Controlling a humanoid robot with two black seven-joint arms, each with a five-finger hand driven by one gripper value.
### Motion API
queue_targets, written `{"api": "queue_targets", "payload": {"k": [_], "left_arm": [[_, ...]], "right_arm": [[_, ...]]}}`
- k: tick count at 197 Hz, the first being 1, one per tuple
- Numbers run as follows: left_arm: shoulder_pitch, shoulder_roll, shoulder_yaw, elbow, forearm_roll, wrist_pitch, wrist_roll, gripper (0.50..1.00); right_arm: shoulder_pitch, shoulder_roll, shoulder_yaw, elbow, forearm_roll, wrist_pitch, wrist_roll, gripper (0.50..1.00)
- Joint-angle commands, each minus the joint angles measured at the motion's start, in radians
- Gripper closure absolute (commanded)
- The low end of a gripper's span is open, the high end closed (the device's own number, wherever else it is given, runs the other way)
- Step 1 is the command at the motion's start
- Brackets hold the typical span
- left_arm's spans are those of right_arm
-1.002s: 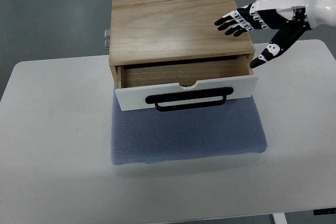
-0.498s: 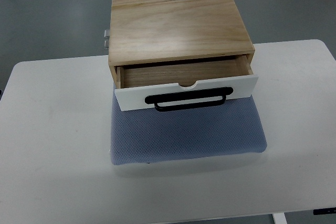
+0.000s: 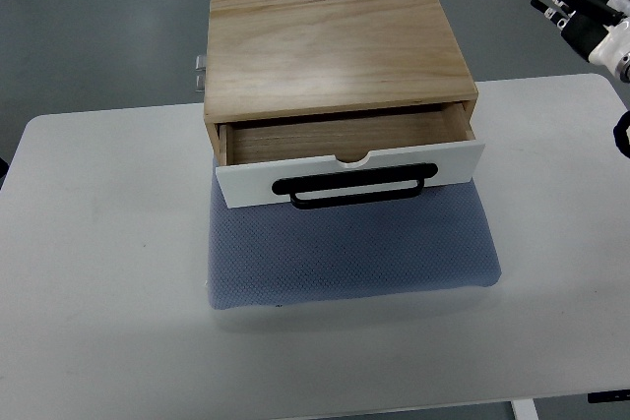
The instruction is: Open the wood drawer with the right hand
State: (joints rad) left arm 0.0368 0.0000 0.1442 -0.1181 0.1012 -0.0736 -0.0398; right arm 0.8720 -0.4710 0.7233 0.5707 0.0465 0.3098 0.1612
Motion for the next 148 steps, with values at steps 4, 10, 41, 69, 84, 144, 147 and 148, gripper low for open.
{"api": "queue_targets", "payload": {"k": [4,10,41,69,84,144,147,148], "left_arm": [[0.000,0.000,0.000,0.000,0.000,0.000,0.000,0.500],[0.000,0.000,0.000,0.000,0.000,0.000,0.000,0.500],[0.000,0.000,0.000,0.000,0.000,0.000,0.000,0.500],[0.000,0.000,0.000,0.000,0.000,0.000,0.000,0.500],[0.000,0.000,0.000,0.000,0.000,0.000,0.000,0.500],[0.000,0.000,0.000,0.000,0.000,0.000,0.000,0.500],[0.000,0.000,0.000,0.000,0.000,0.000,0.000,0.500],[0.000,0.000,0.000,0.000,0.000,0.000,0.000,0.500]], "right_arm": [[-0.045,0.044,0.001,-0.012,0.018,0.003,-0.002,0.558],[-0.050,0.052,0.001,-0.012,0.019,0.006,-0.002,0.558],[-0.070,0.071,-0.001,-0.012,0.029,0.012,-0.002,0.558],[-0.070,0.069,-0.007,-0.002,0.029,0.025,-0.002,0.556],[-0.074,0.071,-0.018,0.000,0.027,0.040,-0.002,0.556],[-0.091,0.078,-0.042,0.001,0.027,0.066,-0.002,0.556],[-0.091,0.078,-0.042,0.001,0.023,0.068,-0.002,0.556],[-0.091,0.078,-0.042,0.001,0.023,0.068,-0.002,0.556]]}}
